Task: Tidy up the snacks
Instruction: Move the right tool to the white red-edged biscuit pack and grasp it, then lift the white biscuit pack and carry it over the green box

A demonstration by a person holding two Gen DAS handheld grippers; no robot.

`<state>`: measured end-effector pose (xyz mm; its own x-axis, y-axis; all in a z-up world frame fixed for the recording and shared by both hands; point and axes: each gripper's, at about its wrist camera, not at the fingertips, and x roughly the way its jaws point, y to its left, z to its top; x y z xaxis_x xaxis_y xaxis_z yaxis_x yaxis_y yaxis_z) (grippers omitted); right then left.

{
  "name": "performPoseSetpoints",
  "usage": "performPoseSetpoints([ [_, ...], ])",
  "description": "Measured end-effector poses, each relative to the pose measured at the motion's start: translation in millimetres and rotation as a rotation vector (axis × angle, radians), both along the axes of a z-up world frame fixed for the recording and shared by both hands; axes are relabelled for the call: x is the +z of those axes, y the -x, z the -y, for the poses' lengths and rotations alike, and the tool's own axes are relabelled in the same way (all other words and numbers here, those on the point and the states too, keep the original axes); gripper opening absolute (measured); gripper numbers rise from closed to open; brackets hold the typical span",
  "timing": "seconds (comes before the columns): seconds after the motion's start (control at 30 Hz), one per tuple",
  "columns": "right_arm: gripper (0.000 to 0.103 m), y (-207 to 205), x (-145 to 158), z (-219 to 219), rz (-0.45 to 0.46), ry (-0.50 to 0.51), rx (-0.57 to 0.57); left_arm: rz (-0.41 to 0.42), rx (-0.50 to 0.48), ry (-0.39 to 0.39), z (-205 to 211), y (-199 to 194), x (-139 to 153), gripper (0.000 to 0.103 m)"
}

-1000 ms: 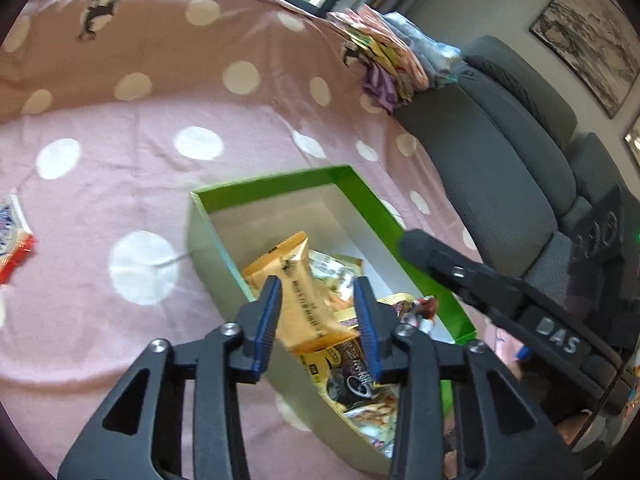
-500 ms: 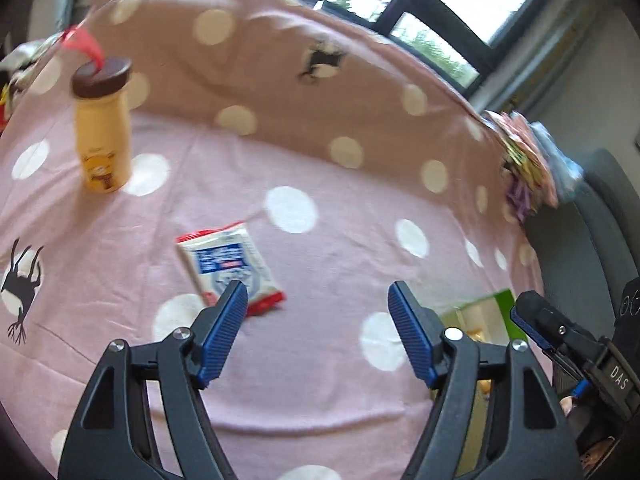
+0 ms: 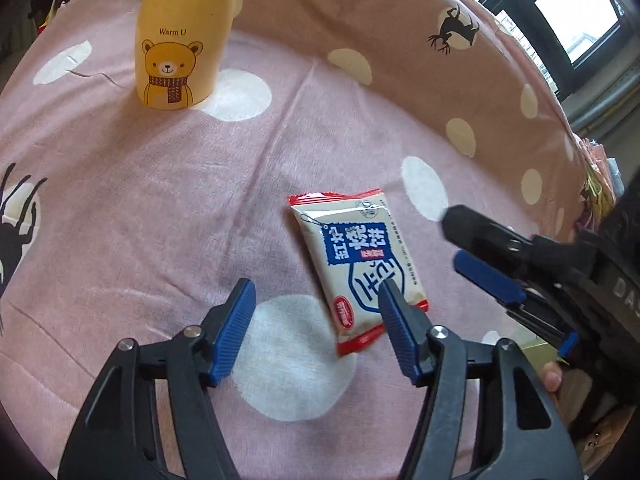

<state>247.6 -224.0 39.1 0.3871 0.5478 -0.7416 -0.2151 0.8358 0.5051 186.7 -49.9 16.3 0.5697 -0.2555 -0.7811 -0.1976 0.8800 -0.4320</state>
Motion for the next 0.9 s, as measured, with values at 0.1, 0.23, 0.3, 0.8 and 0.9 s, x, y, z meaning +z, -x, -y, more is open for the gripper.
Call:
performPoseSetpoints([
  [0.1, 0.063, -10.1, -16.7, -9.0, -0.047, -0.022, 0.01, 0.02, 0.002, 0.027, -1.1, -0.3, -1.0, 0.058],
  [0.23, 0.052, -14.1, -33.2, -15.4, -0.093, -0.029, 0.004, 0.023, -0.008, 0.037, 5.1, -2.0, -4.7, 0.024],
  [0.3, 0.05, -8.8, -32.3, -16.7, -0.07, -0.029, 0.0, 0.029, -0.015, 0.053, 7.8, -1.2, -5.5, 0.023],
  [0.8, 0.044, 86.7, 19.5, 23.1, 0.046, -0.04, -0.048, 0.176, -0.137, -0.04, 48.3, 86.3, 59.4, 0.019],
  [0.9, 0.044, 121.7, 36.9, 43.6, 0.094, -0.07, -0.086, 0.213, -0.188, -0.043, 65.4, 113.5, 77.4, 0.019],
])
